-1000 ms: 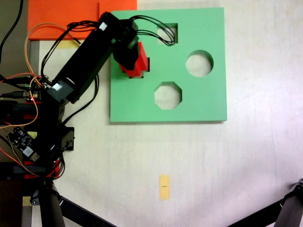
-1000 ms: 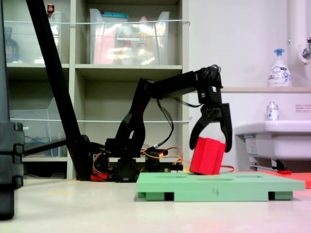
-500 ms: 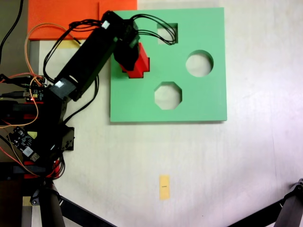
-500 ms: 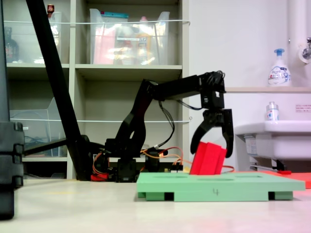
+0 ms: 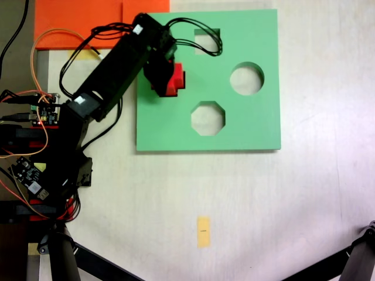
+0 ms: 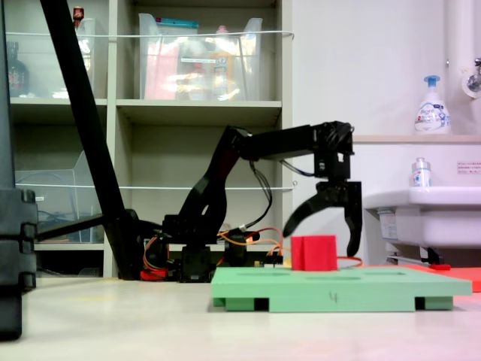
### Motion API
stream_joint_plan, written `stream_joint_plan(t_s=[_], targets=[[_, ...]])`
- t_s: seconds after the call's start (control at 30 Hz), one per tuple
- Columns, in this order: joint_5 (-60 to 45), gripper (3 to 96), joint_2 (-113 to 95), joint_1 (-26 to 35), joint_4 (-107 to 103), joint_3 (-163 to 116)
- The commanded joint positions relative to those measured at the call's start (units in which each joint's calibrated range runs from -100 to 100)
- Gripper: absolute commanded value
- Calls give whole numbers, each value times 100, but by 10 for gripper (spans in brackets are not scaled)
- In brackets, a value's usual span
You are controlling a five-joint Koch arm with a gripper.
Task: Put the cross columnar block into the corresponding hole
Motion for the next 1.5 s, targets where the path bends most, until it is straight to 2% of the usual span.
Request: stream_joint_plan(t_s=[0.03,0.2,0.37,0.43,0.47,0.7,0.83,0.87,0.93,1.07,1.13,1.27,1.43,1.5], targets=[[-5,950,-63,29,-39,94],[-20,952,-384,29,-39,104],[-601,951,-2535,0,-39,124],[-1094,939,-3750,-142,-39,44],[-1514,885,-4504,-254,-39,74],[-4112,874,-7213,-1128,67,253],[-5705,608,-8303,-2330,693,154],[-5832,591,-8415,-2525,982,-16],[-5944,581,-9071,-2559,1983,-1102],[-6247,519,-11012,-2838,5459,-5400],[-6349,497,-11012,-2916,7125,-7264],[-6520,501,-11012,-3033,8213,-9547],[-7018,493,-11012,-3013,11940,-13625],[-7023,493,-11012,-2960,11997,-13954]])
